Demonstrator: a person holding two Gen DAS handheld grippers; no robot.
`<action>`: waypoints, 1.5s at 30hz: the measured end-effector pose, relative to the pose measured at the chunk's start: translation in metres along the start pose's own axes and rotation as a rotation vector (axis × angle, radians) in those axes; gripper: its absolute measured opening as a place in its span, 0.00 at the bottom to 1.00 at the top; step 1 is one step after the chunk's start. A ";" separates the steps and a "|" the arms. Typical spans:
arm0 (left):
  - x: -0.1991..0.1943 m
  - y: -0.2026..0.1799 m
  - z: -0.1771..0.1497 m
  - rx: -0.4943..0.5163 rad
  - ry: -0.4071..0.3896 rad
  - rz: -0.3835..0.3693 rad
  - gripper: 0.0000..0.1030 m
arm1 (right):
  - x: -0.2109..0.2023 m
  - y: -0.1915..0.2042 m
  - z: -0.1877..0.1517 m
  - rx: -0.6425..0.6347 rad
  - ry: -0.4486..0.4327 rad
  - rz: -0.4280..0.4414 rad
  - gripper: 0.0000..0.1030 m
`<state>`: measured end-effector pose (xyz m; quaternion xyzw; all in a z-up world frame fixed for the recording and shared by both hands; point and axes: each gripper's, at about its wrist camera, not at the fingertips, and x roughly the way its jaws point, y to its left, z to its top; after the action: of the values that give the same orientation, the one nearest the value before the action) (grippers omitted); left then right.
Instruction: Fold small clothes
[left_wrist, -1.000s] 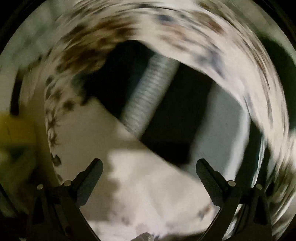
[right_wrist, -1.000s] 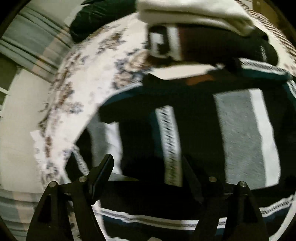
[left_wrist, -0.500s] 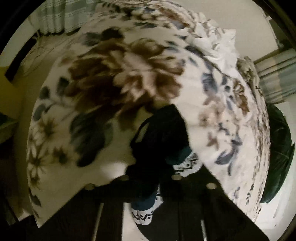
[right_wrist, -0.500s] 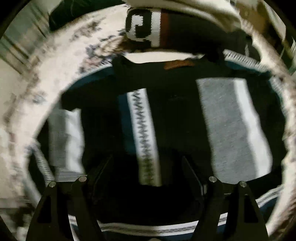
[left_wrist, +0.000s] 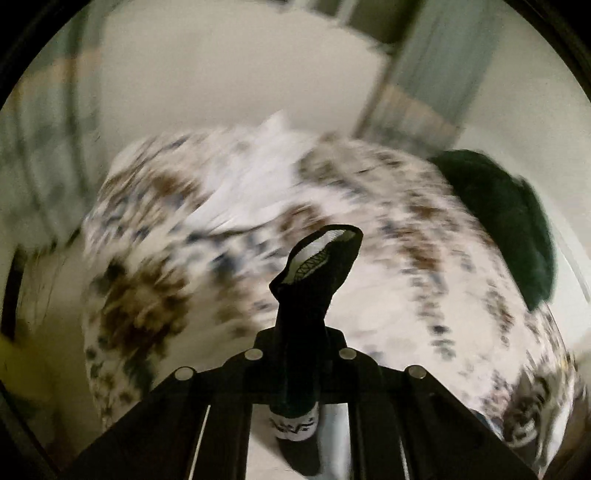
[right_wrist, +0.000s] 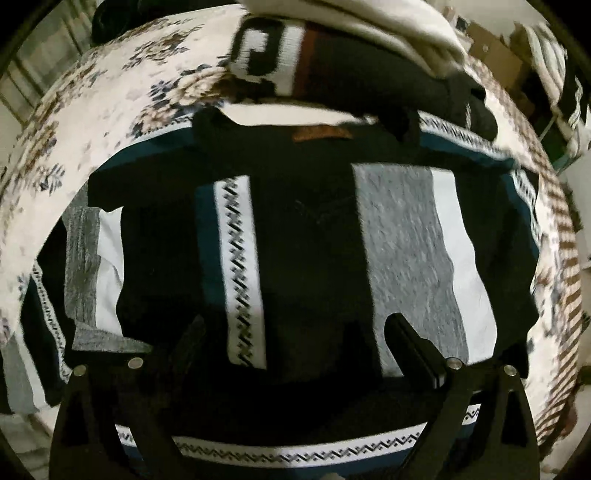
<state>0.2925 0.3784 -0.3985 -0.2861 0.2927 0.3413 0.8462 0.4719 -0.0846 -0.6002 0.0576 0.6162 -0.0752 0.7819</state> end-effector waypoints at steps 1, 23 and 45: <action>-0.011 -0.021 0.002 0.040 -0.017 -0.028 0.07 | -0.002 -0.009 -0.002 0.016 0.004 0.021 0.96; -0.113 -0.426 -0.405 0.958 0.353 -0.518 0.07 | -0.028 -0.364 -0.015 0.430 0.001 -0.029 0.97; -0.014 -0.274 -0.255 0.663 0.352 -0.079 0.95 | -0.038 -0.307 0.037 0.365 -0.008 0.467 0.91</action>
<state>0.4122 0.0332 -0.4804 -0.0621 0.5171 0.1407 0.8420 0.4408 -0.3908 -0.5535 0.3370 0.5595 -0.0030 0.7573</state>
